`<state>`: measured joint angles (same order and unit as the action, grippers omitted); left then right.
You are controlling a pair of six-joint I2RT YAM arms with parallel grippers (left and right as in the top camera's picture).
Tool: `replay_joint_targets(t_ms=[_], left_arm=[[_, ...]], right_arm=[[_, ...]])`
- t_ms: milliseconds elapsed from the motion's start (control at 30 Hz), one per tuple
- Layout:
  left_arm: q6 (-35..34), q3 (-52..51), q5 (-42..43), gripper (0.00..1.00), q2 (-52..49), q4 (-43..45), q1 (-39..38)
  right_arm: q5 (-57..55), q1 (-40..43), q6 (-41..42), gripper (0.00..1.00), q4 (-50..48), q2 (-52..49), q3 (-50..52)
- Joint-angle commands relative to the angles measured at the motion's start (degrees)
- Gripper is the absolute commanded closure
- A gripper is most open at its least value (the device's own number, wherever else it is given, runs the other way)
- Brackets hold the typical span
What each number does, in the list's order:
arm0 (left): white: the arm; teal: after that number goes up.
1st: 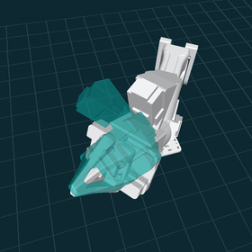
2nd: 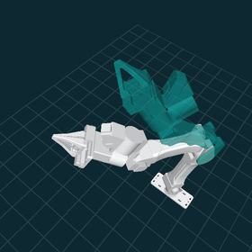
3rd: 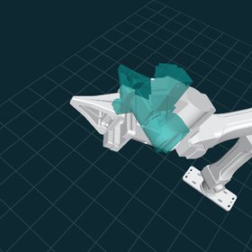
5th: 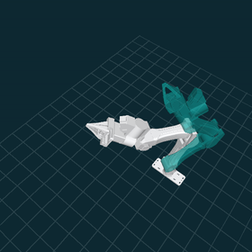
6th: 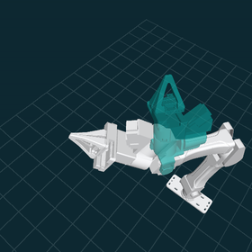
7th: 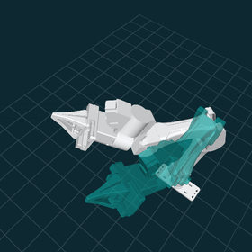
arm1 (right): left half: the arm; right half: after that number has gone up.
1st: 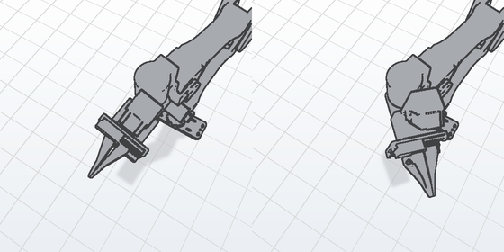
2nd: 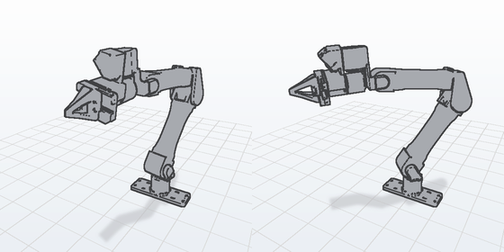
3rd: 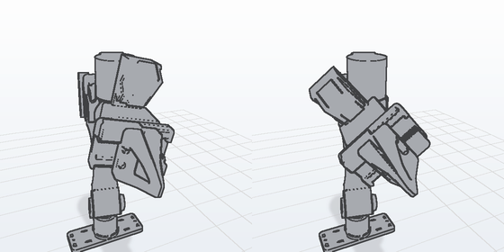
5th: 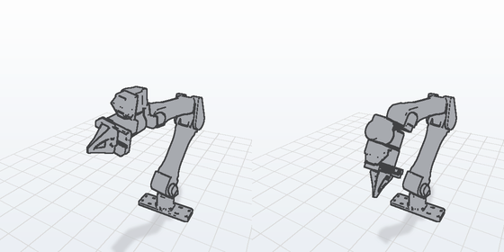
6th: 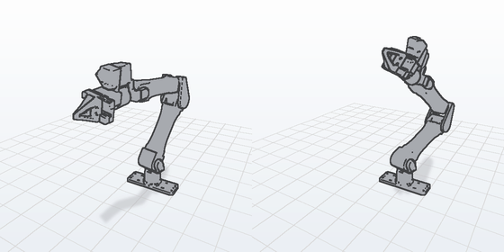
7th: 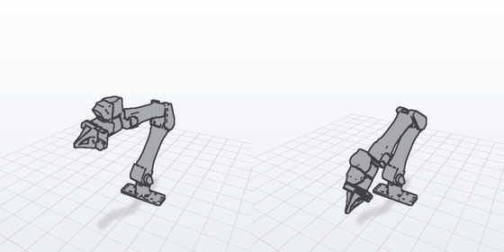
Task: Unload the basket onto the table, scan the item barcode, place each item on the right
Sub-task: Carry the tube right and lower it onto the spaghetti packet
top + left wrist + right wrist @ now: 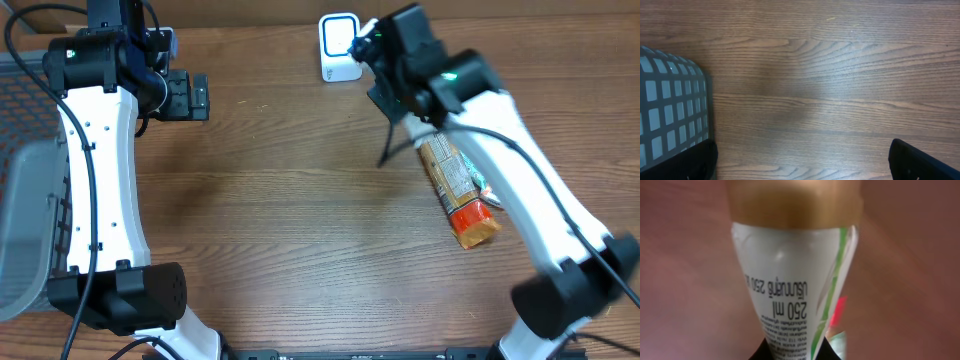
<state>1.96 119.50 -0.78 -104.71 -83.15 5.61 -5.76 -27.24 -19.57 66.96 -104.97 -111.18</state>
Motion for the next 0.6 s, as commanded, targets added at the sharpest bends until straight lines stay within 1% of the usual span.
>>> replay_joint_targets(t_ms=[0,100,167,267,433,533,567], left_arm=[[1.05,0.11,-0.28,0.01,-0.63,0.02,-0.37],[1.05,0.11,-0.28,0.0,-0.63,0.02,-0.37],[1.05,0.11,-0.28,0.0,-0.63,0.02,-0.39],[1.05,0.11,-0.28,0.0,-0.63,0.02,-0.37],[1.05,0.11,-0.28,0.0,-0.63,0.02,-0.37],[1.05,0.11,-0.28,0.0,-0.63,0.02,-0.37],[1.05,0.11,-0.26,0.0,-0.63,0.02,-0.37]], right_arm=[[19.67,0.94,9.18,0.87,7.43,-0.42,-0.17],[23.06,1.03,9.09,0.86,14.93,-0.76,1.84],[22.99,1.01,9.07,0.86,16.9,-0.76,4.61],[21.88,1.03,9.07,0.86,16.96,-0.76,10.82],[22.62,1.14,9.31,0.86,10.95,-0.76,22.53],[22.53,1.33,13.7,0.87,4.92,-0.79,28.15],[22.51,1.44,14.97,0.9,3.08,-0.79,29.66]])
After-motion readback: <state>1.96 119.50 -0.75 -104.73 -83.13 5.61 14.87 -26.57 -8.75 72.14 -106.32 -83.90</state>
